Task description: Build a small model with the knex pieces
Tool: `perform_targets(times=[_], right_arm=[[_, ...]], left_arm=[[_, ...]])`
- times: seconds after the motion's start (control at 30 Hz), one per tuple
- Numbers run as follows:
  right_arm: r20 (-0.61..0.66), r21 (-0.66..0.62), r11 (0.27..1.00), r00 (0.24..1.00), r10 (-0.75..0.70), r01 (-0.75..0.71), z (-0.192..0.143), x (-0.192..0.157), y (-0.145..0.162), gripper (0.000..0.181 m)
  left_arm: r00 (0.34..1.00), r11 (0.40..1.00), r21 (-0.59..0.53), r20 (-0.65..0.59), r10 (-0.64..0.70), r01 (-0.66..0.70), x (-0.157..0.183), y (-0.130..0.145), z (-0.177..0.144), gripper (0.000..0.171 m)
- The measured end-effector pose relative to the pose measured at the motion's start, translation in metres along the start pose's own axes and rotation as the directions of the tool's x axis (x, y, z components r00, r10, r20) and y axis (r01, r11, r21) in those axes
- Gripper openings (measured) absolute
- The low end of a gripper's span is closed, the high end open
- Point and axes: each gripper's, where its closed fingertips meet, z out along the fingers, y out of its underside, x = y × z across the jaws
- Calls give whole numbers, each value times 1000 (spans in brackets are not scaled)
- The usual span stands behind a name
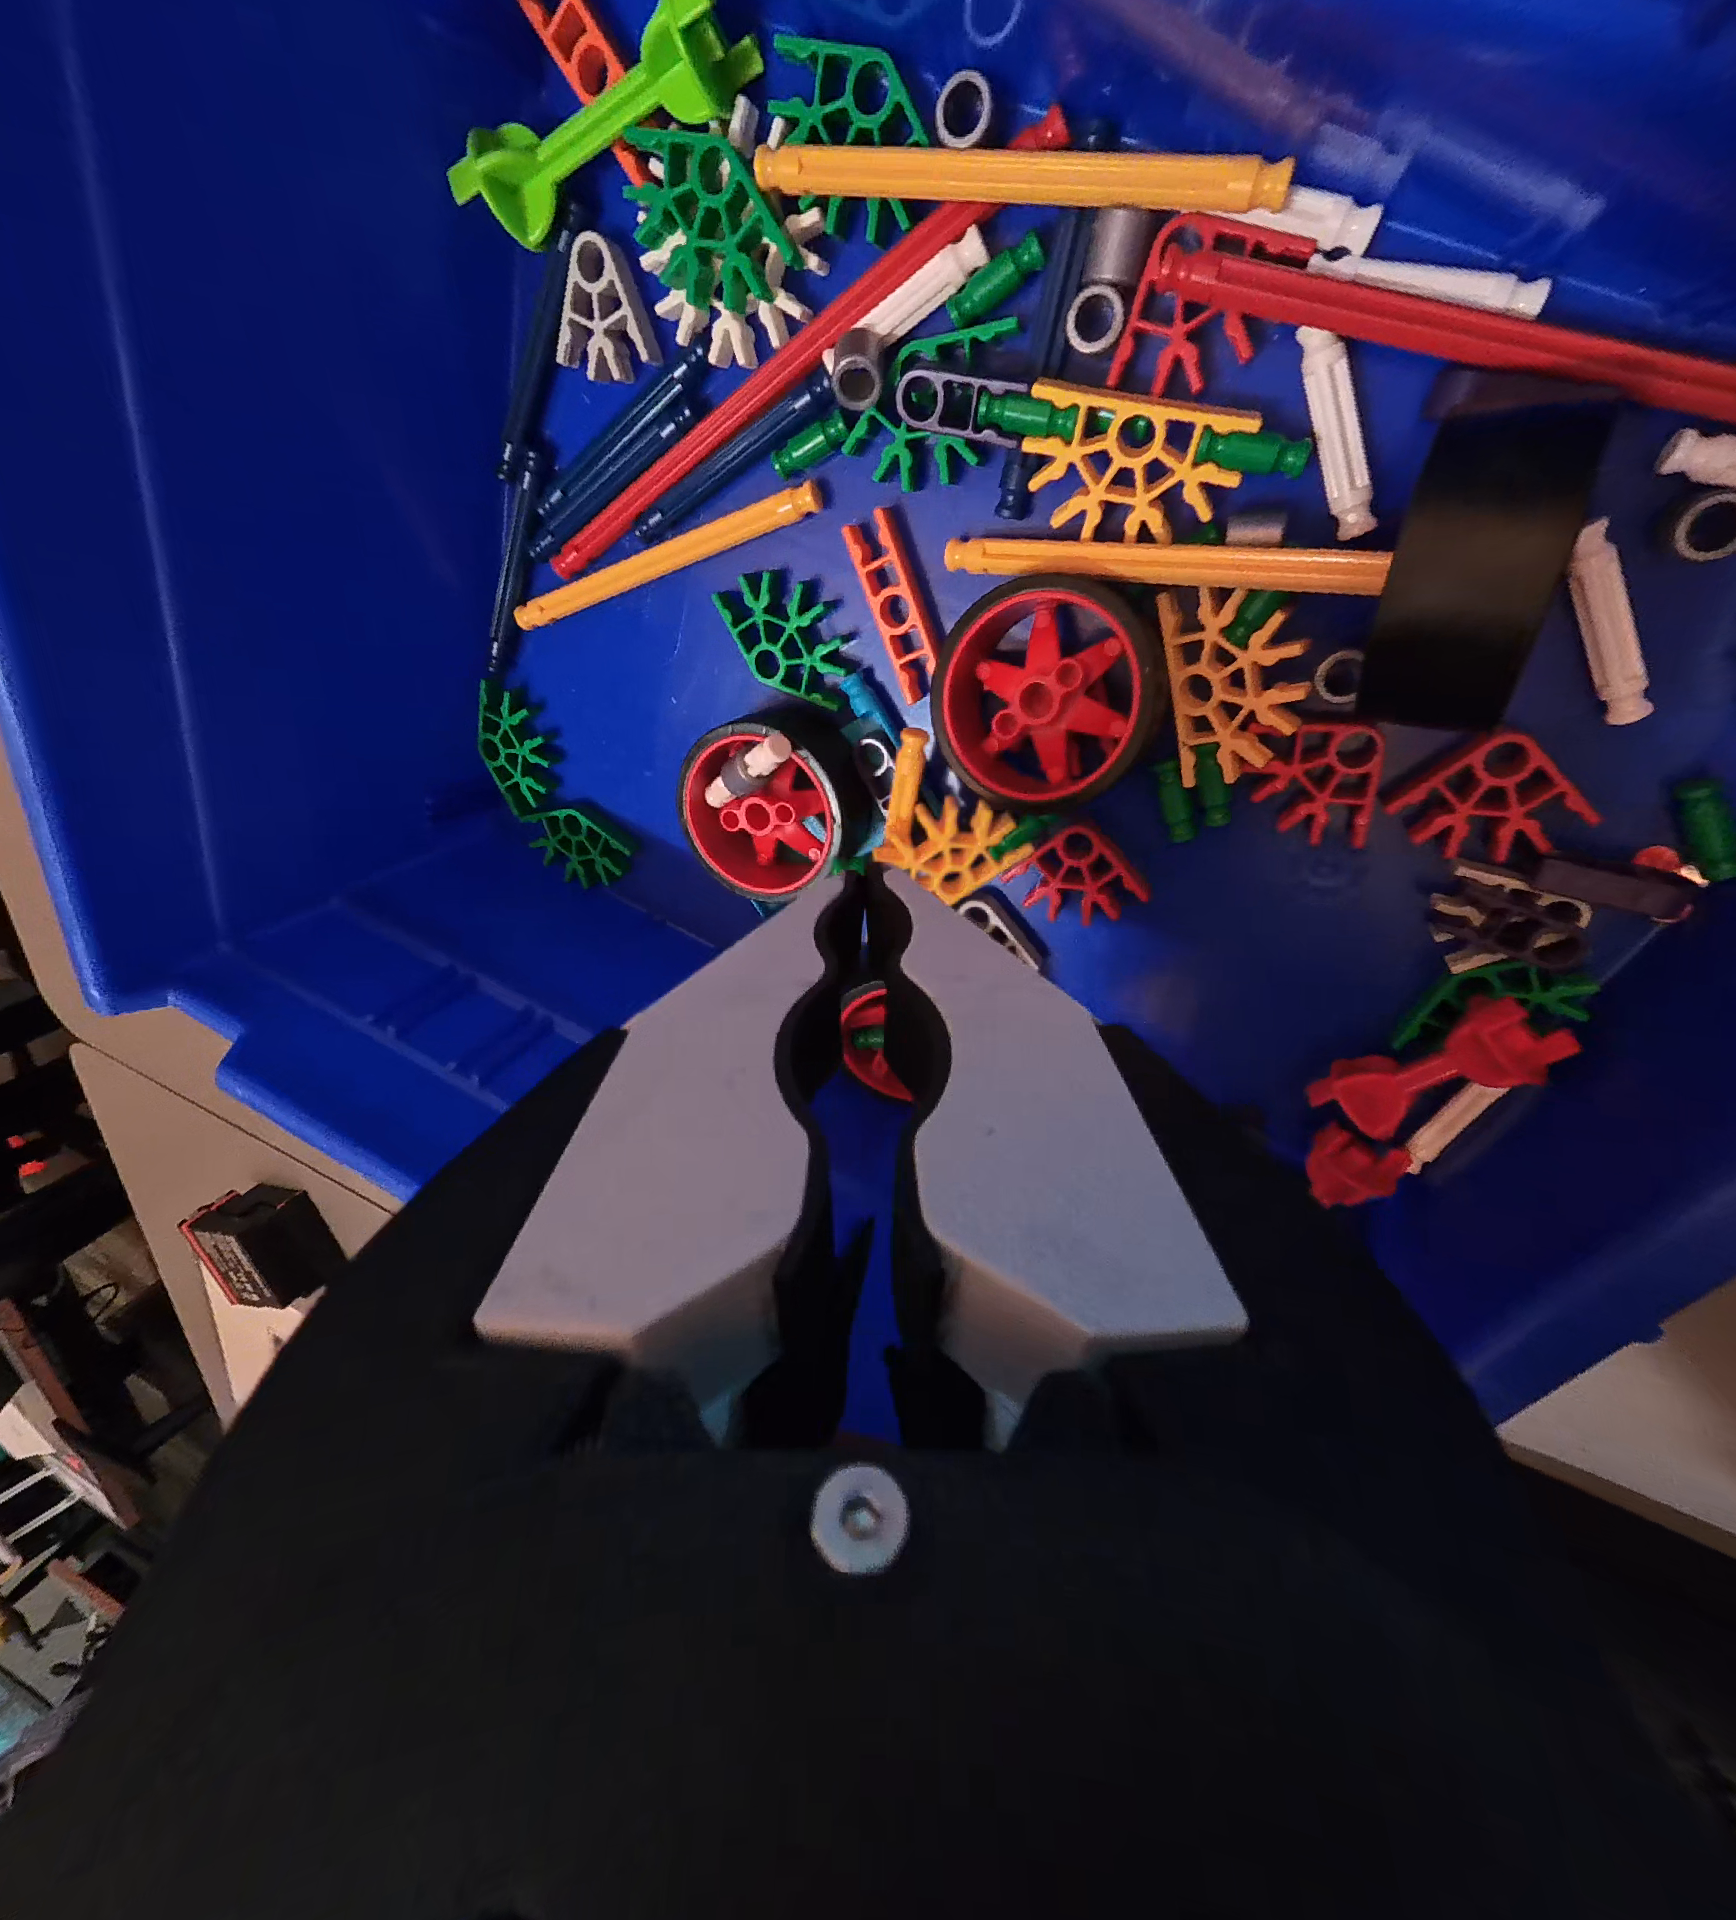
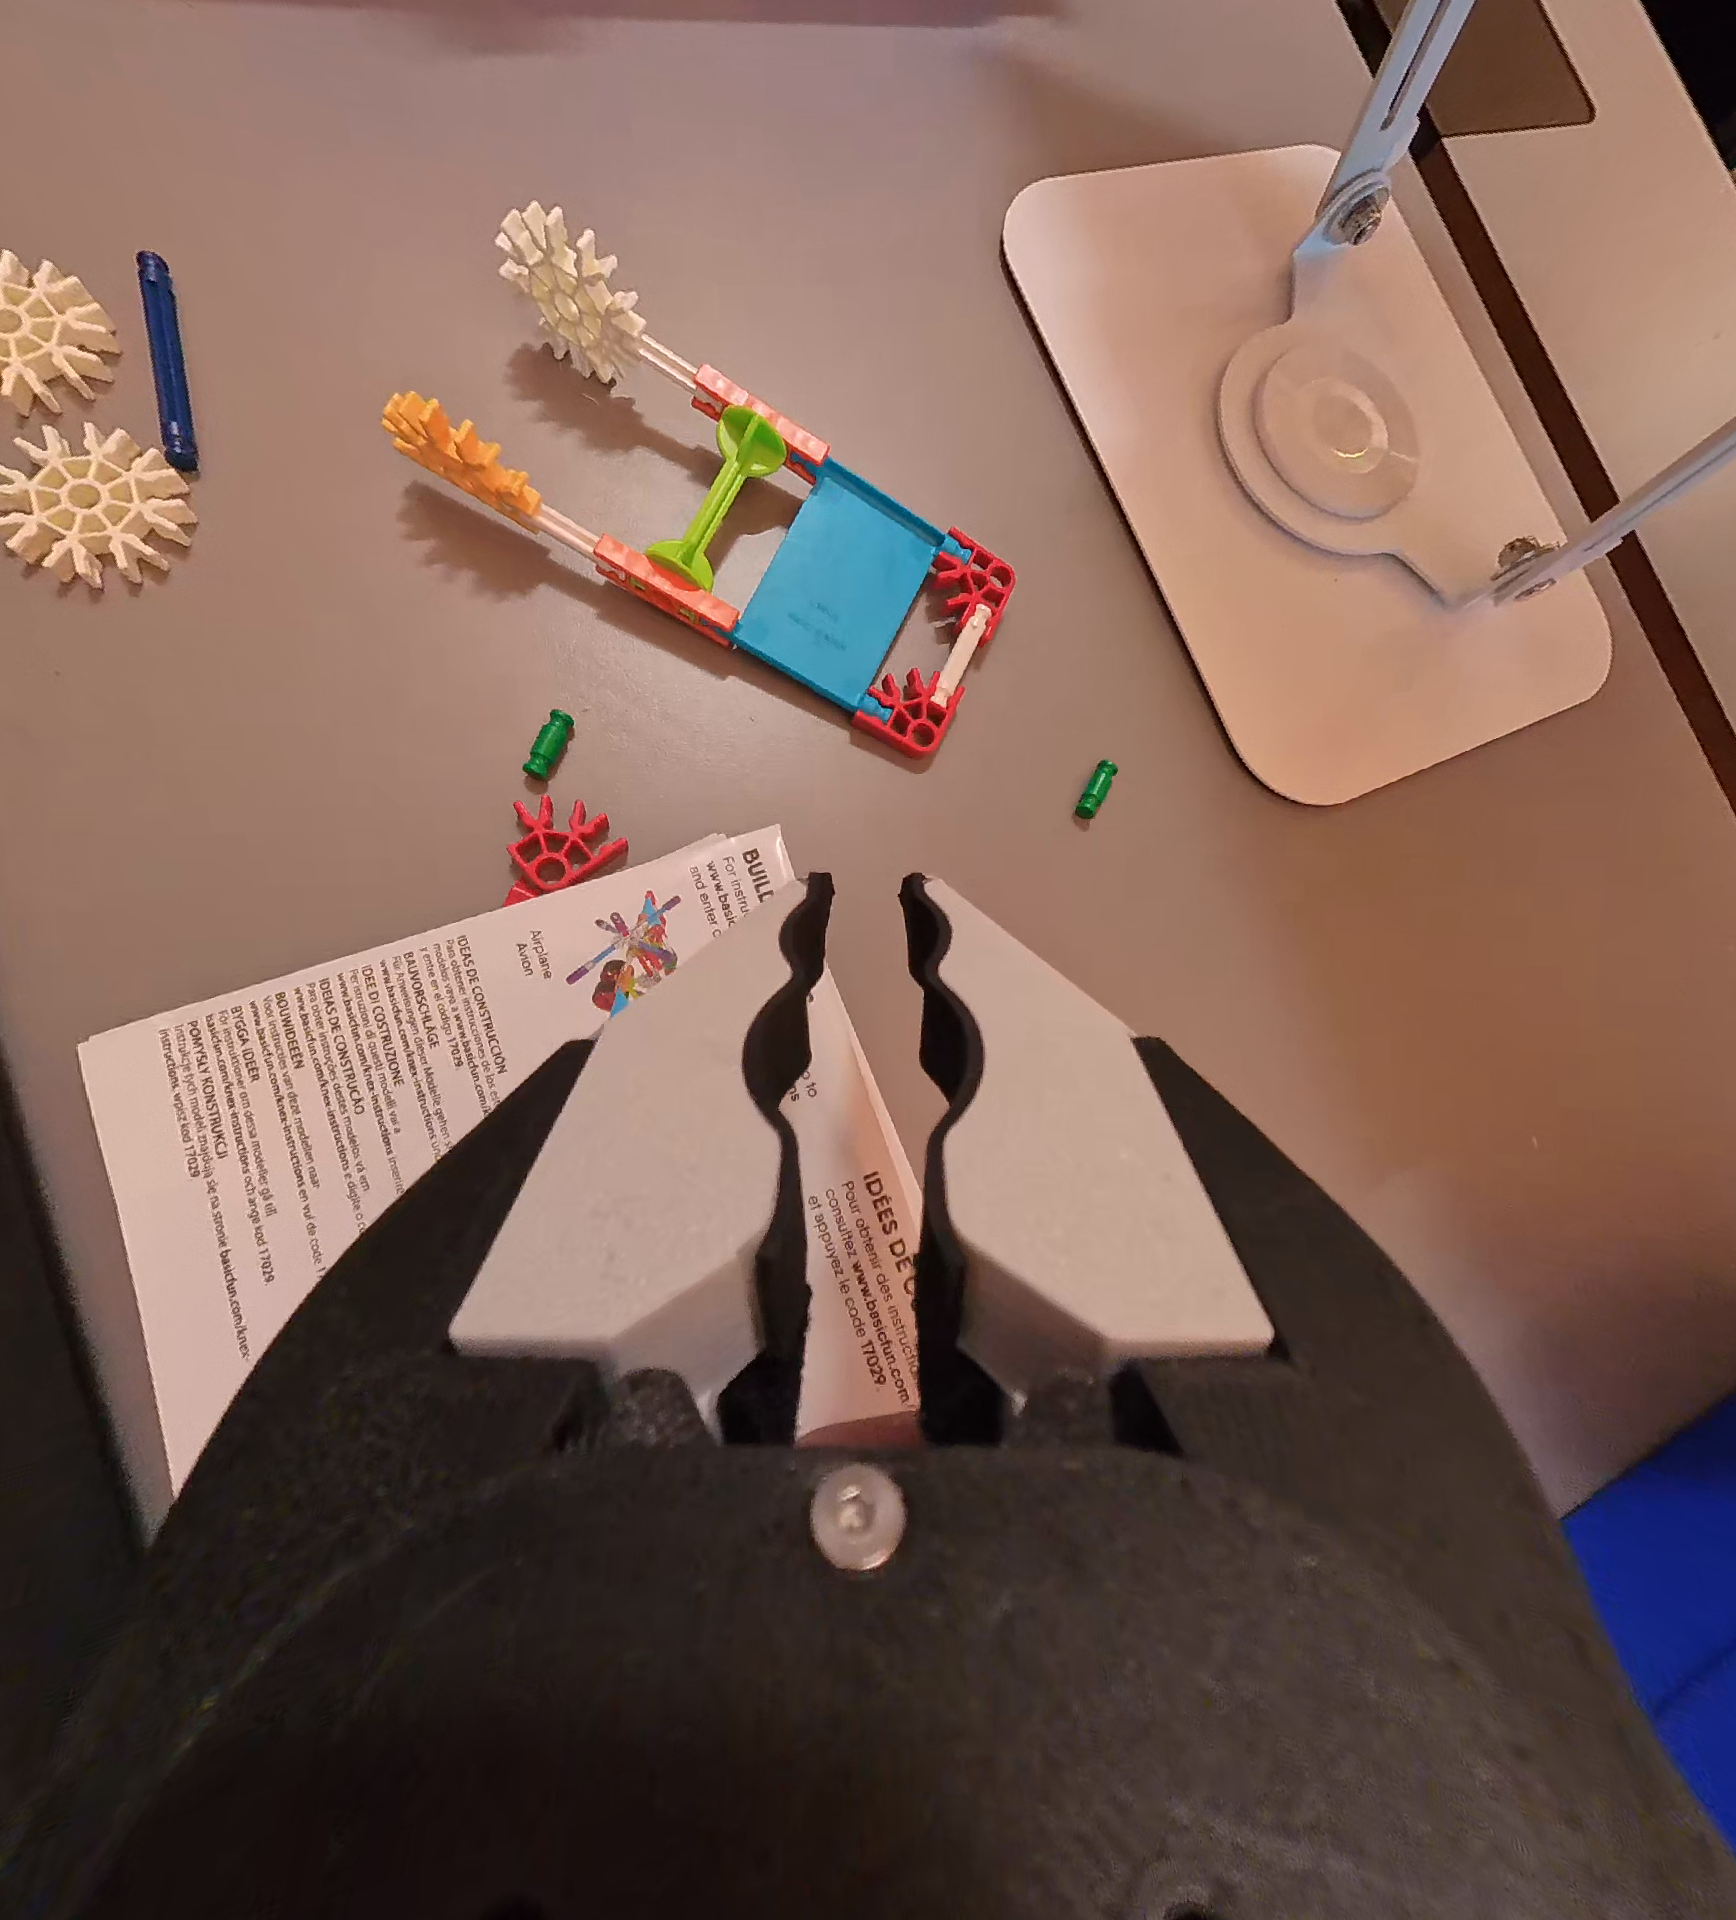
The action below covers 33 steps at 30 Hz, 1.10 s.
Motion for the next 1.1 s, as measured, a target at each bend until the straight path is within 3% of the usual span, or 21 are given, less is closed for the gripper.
perform_targets(times=[0.4,0.77,1.1], right_arm=[[1,-13,1000,1000,-12,12,2,-1,3,13],[6,-17,1000,1000,-15,15,3,-2,6,13],[13,-10,1000,1000,-11,11,2,-2,6,13]], left_arm=[[999,1000,-2,-40,-15,15,8,4,-1,2],[991,998,-12,-120,-63,63,24,5,5,38],[972,996,-21,-217,-87,84,38,-2,20,37]])
